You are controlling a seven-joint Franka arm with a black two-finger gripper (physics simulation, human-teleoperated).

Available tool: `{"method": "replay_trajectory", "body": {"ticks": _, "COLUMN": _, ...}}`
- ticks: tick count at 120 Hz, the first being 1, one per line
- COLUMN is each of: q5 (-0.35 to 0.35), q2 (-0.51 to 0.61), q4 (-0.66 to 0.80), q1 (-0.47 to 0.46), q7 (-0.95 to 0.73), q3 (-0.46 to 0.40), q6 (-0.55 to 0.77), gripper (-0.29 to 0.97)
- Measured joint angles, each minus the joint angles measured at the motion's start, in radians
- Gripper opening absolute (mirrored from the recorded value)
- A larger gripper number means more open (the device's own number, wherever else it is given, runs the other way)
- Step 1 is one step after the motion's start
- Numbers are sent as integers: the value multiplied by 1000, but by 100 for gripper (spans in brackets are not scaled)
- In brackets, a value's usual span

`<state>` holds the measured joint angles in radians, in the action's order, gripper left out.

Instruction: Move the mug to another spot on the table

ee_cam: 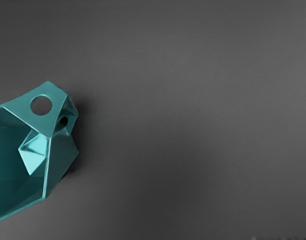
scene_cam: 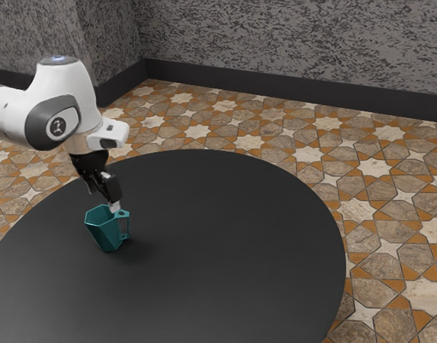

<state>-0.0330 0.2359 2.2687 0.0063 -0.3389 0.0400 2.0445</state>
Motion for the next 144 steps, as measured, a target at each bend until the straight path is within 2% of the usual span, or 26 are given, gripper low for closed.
{"method": "replay_trajectory", "body": {"ticks": 23, "q5": -4, "q2": -37, "q4": 45, "q1": 17, "q7": -247, "q3": -18, "q6": 107, "gripper": 68}}
{"method": "replay_trajectory", "body": {"ticks": 63, "q5": -52, "q2": -134, "q4": 37, "q1": 20, "q7": -544, "q3": -20, "q6": 141, "gripper": 68}}
{"method": "replay_trajectory", "body": {"ticks": 111, "q5": -53, "q2": -269, "q4": -58, "q1": 23, "q7": -674, "q3": -20, "q6": 161, "gripper": 68}}
{"method": "replay_trajectory", "body": {"ticks": 144, "q5": -50, "q2": -312, "q4": -94, "q1": 49, "q7": -696, "q3": -17, "q6": 164, "gripper": 68}}
